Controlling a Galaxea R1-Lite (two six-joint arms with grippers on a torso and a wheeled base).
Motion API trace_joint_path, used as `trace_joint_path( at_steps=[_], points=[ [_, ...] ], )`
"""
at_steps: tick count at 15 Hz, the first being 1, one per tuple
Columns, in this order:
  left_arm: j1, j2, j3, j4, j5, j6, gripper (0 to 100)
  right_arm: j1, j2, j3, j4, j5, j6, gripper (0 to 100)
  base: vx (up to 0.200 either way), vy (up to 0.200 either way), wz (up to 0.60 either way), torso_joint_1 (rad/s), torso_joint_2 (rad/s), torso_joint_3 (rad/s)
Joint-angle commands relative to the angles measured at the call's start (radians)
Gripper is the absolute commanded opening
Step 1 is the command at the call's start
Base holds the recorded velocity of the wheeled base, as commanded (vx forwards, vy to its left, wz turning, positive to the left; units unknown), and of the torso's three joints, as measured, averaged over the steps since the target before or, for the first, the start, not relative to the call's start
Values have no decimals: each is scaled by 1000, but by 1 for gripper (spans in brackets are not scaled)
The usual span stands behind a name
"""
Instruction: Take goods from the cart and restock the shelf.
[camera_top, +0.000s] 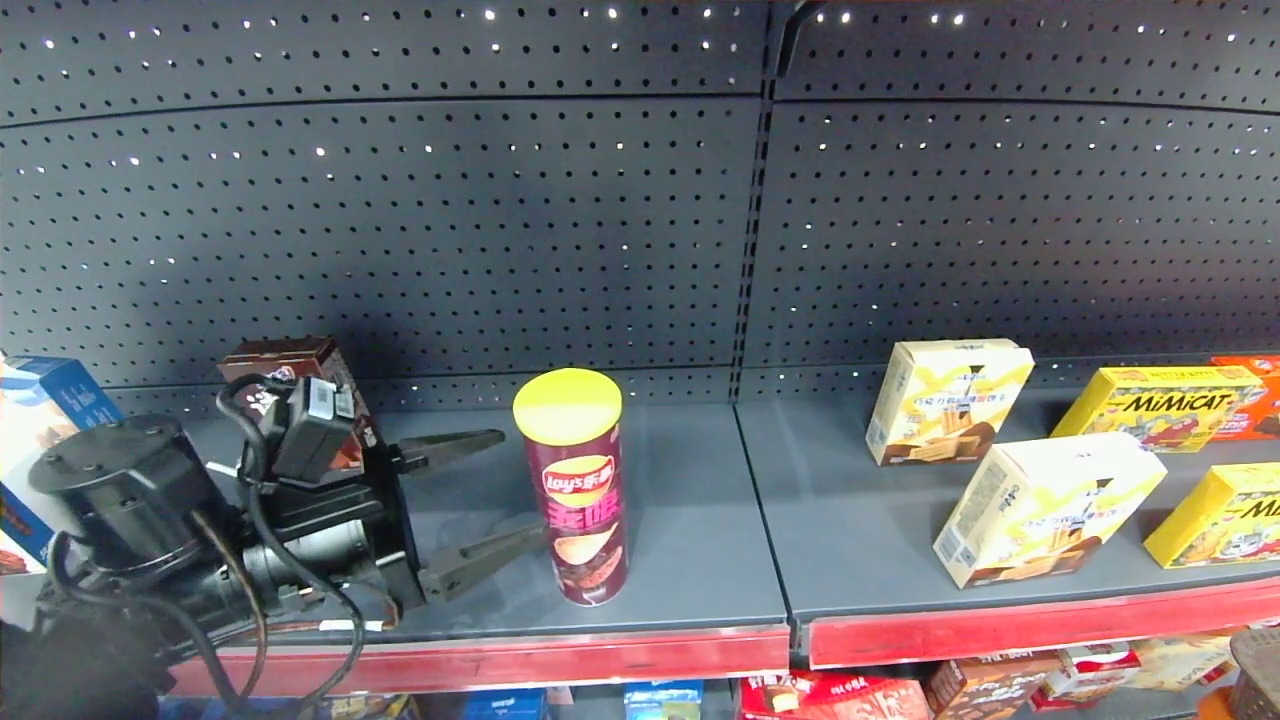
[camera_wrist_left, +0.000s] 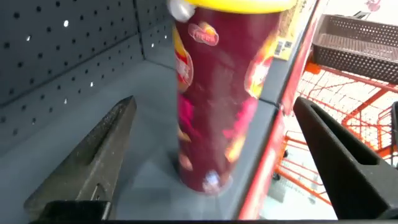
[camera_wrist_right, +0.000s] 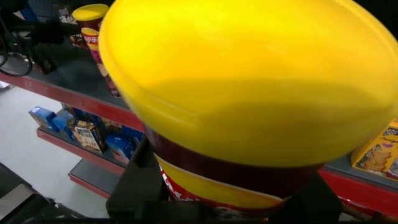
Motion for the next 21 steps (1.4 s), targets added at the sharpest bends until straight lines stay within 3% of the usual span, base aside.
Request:
trace_joint_path(
  at_steps=[1,4,10,11,14,15,16,17,21],
  points=[
    [20,-73,62,-1,1,0,100,0,0,0,1,0,0,0,0,0,0,0,0,0],
    [49,-171,160,1,18,2,100,-1,-12,6,5,-1,0,0,0,0,0,0,0,0],
    [49,-366,266,15,268,-1,100,-9,-14,9,5,-3,0,0,0,0,0,0,0,0],
    [47,-413,298,16,340,-1,100,-11,-14,6,5,-4,0,0,0,0,0,0,0,0],
    [41,-646,305,249,605,12,100,-12,-12,0,5,-4,0,0,0,0,0,0,0,0],
    [41,-757,286,394,668,12,100,-12,-12,0,5,-6,0,0,0,0,0,0,0,0],
    [43,-817,271,472,677,12,100,-12,-12,0,5,-6,0,0,0,0,0,0,0,0],
    [46,-944,222,657,699,11,100,-14,-14,3,5,-6,0,0,0,0,0,0,0,0],
    [46,-1310,76,1211,844,6,100,-9,-9,3,5,-4,0,0,0,0,0,0,0,0]
  ],
)
